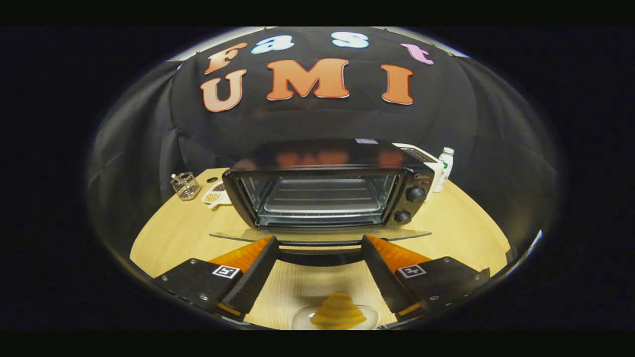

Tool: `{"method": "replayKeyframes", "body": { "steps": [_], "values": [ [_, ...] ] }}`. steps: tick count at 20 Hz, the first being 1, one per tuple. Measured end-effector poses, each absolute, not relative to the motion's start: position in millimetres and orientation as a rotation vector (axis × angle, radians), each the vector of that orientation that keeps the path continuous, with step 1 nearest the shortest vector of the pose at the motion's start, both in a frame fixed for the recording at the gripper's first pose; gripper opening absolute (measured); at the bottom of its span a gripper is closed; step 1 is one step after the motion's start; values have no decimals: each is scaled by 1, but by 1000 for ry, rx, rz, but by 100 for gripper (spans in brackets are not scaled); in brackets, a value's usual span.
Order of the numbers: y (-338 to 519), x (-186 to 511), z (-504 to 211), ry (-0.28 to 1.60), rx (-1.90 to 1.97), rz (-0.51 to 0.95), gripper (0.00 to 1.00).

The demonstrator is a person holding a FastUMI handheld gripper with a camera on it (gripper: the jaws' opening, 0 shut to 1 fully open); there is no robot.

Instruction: Open the toaster oven, put the food inside, and close the toaster oven door.

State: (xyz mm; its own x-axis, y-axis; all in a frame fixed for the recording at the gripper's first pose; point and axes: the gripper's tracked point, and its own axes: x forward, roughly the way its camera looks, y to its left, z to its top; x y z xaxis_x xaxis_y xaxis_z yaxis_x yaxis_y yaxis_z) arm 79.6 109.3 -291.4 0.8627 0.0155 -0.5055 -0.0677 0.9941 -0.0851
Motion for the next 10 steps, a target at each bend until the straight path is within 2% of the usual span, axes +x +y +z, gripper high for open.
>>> {"method": "replayKeyframes", "body": {
  "steps": [10],
  "values": [
    [98, 45, -354, 653, -81, 21, 99]
  ]
}}
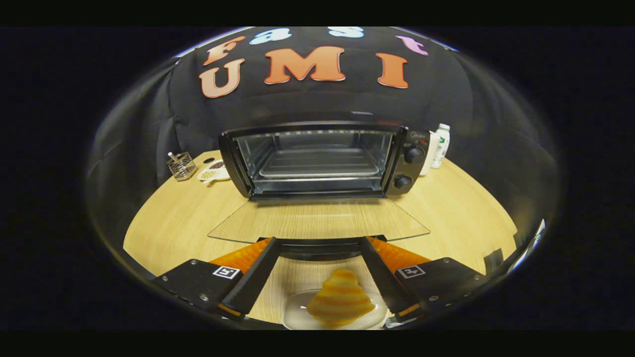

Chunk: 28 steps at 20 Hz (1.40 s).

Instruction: Open the toaster oven, put the food inside, and close the toaster oven door.

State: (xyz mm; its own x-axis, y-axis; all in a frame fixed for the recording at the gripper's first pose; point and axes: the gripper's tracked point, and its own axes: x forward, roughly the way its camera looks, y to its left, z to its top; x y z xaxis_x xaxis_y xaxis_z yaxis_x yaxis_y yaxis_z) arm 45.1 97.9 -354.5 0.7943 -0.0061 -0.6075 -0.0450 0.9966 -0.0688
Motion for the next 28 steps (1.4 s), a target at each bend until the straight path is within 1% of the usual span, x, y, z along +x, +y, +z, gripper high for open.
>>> {"method": "replayKeyframes", "body": {
  "steps": [4, 9, 12, 20, 24, 28],
  "values": [
    [89, 42, -387, 730, -31, -4, 99],
    [89, 40, -394, 735, -65, 9, 99],
    [87, 39, -380, 713, -36, 11, 99],
    [81, 27, -305, 593, -61, 15, 98],
    [79, 1, -296, 586, -59, 0, 99],
    [64, -30, -305, 599, -72, -56, 98]
  ]
}}
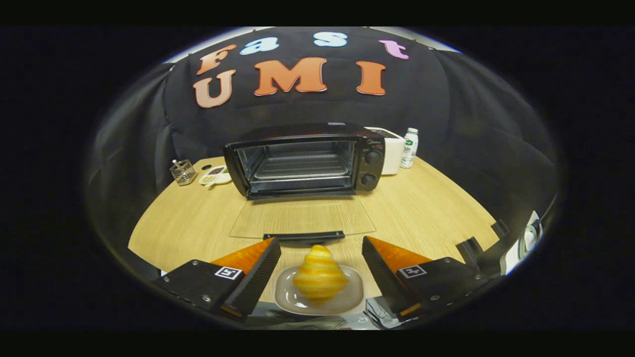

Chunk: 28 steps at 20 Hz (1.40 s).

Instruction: Open the toaster oven, put the food inside, and close the toaster oven door.

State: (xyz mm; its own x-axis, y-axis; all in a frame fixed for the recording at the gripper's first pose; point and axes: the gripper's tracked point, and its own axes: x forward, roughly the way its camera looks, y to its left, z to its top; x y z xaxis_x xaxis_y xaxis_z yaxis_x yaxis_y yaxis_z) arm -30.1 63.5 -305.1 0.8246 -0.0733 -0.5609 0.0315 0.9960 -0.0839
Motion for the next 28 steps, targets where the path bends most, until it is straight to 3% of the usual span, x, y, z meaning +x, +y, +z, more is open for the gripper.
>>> {"method": "replayKeyframes", "body": {
  "steps": [9, 23, 25, 28],
  "values": [
    [58, -96, -362, 706, -47, -128, 99],
    [63, -98, -426, 804, -67, -120, 99],
    [61, -95, -426, 798, -55, -120, 89],
    [54, -96, -425, 794, -73, -136, 55]
  ]
}}
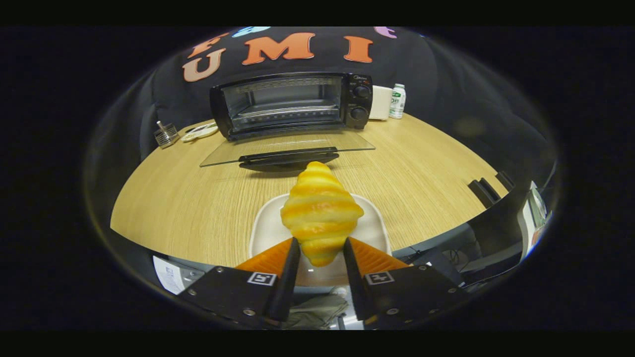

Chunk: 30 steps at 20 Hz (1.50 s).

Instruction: Open the toaster oven, put the food inside, and close the toaster oven door.

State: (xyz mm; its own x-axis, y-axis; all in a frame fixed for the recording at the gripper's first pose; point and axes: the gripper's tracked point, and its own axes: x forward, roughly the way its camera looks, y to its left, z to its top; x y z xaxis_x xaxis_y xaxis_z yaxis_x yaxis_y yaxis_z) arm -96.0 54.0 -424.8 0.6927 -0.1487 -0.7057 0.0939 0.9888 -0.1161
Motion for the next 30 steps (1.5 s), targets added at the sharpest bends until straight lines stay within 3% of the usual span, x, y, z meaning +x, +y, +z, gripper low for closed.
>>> {"method": "replayKeyframes", "body": {
  "steps": [2, 5, 15, 30],
  "values": [
    [52, -97, -414, 778, -62, -147, 38],
    [49, -99, -396, 752, -60, -146, 32],
    [55, -95, -318, 649, -63, -92, 30],
    [88, -7, -270, 591, -106, 53, 30]
  ]
}}
